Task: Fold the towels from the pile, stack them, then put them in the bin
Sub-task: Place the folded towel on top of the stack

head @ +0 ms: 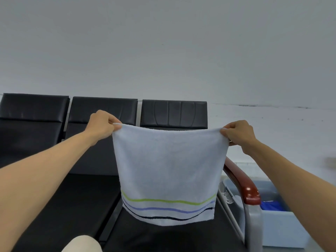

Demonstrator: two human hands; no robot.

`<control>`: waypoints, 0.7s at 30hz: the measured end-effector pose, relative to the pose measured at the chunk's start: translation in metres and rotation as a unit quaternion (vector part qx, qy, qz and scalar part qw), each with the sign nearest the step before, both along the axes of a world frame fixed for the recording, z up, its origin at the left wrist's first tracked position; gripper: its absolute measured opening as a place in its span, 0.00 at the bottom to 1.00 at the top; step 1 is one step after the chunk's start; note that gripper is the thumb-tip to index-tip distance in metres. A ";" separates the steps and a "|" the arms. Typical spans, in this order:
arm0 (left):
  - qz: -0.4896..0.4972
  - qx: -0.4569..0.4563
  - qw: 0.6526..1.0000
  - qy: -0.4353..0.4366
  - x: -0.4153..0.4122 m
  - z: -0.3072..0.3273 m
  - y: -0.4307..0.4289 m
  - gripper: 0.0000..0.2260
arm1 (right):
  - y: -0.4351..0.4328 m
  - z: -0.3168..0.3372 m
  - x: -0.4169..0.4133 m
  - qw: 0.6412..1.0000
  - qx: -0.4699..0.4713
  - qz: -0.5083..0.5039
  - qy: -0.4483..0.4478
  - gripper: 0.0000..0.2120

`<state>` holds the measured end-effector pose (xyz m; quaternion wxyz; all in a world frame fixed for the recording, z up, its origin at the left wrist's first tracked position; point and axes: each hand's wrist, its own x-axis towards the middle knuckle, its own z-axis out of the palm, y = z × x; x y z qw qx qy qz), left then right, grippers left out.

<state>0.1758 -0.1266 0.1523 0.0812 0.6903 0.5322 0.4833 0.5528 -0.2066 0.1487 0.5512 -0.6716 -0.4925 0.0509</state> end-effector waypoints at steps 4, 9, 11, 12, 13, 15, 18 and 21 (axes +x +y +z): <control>0.006 0.003 1.000 0.008 0.010 -0.013 0.017 0.05 | 0.012 -0.011 0.009 1.000 -0.001 -0.016 -0.019 0.07; -0.013 -0.074 0.992 -0.101 0.033 -0.046 0.046 0.03 | 0.041 -0.046 0.022 1.000 -0.003 -0.015 -0.018 0.04; -0.027 -0.116 0.980 -0.163 0.043 -0.072 0.065 0.03 | 0.059 -0.071 0.028 1.000 -0.013 -0.014 0.009 0.04; -0.033 -0.125 0.976 -0.174 0.045 -0.081 0.072 0.03 | 0.065 -0.079 0.030 1.000 -0.016 -0.010 0.023 0.04; -0.038 -0.139 0.975 -0.172 0.048 -0.097 0.081 0.03 | 0.074 -0.095 0.033 0.999 -0.025 -0.006 0.042 0.04; -0.048 -0.160 0.973 -0.158 0.052 -0.122 0.097 0.05 | 0.088 -0.120 0.040 0.996 -0.041 0.002 0.079 0.04; -0.050 -0.181 0.974 -0.124 0.057 -0.164 0.111 0.04 | 0.107 -0.164 0.048 0.993 -0.073 0.020 0.091 0.04; -0.060 -0.186 0.975 -0.108 0.058 -0.203 0.115 0.02 | 0.116 -0.205 0.051 0.991 -0.080 0.039 0.105 0.05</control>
